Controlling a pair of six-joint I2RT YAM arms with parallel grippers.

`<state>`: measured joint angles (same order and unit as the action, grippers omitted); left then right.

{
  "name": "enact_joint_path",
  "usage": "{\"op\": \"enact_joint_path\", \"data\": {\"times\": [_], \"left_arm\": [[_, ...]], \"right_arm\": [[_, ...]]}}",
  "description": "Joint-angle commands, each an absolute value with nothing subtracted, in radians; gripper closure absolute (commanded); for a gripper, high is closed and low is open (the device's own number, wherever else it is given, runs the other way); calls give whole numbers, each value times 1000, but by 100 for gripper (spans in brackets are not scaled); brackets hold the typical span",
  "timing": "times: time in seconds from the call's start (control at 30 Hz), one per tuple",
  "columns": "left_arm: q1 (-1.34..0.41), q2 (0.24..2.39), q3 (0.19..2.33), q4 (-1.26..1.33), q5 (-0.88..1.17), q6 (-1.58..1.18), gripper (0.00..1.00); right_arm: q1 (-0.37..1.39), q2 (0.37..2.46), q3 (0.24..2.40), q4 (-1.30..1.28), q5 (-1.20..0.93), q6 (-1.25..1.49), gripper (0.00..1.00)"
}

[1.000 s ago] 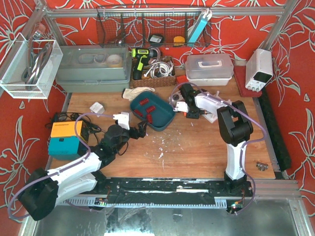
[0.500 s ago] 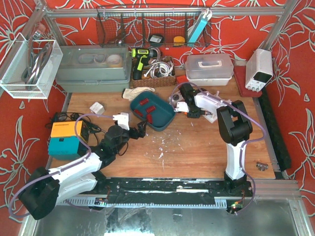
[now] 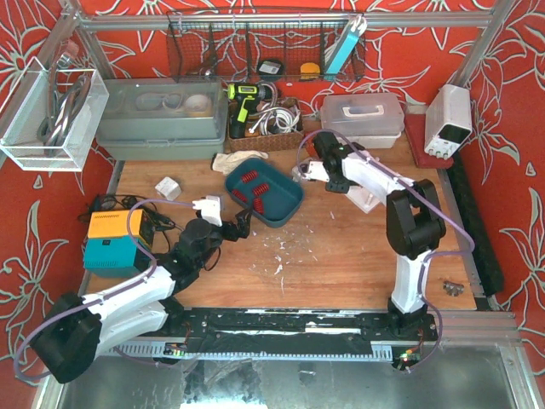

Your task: Install the large spring

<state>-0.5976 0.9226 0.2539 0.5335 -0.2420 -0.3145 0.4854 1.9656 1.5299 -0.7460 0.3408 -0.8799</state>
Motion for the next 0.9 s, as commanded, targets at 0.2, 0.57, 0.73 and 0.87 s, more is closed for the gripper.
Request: {"op": "enact_joint_path", "data": {"times": [0.2,0.57,0.73,0.87], "left_arm": [[-604,900,249,554,-273,-316,0],[-604,896,251,553,-247,-317,0],[-604,907,261,571,-155,-299,0],[-607,935,275,592,-55,-282,0]], "right_arm": [[502,1758,1556,-793,433,-600,100],[463,1645,1565,-931,587,169,100],[393,1551,1423,-883,363,355,100],[339,1505,1341,-877,388,488,100]]}}
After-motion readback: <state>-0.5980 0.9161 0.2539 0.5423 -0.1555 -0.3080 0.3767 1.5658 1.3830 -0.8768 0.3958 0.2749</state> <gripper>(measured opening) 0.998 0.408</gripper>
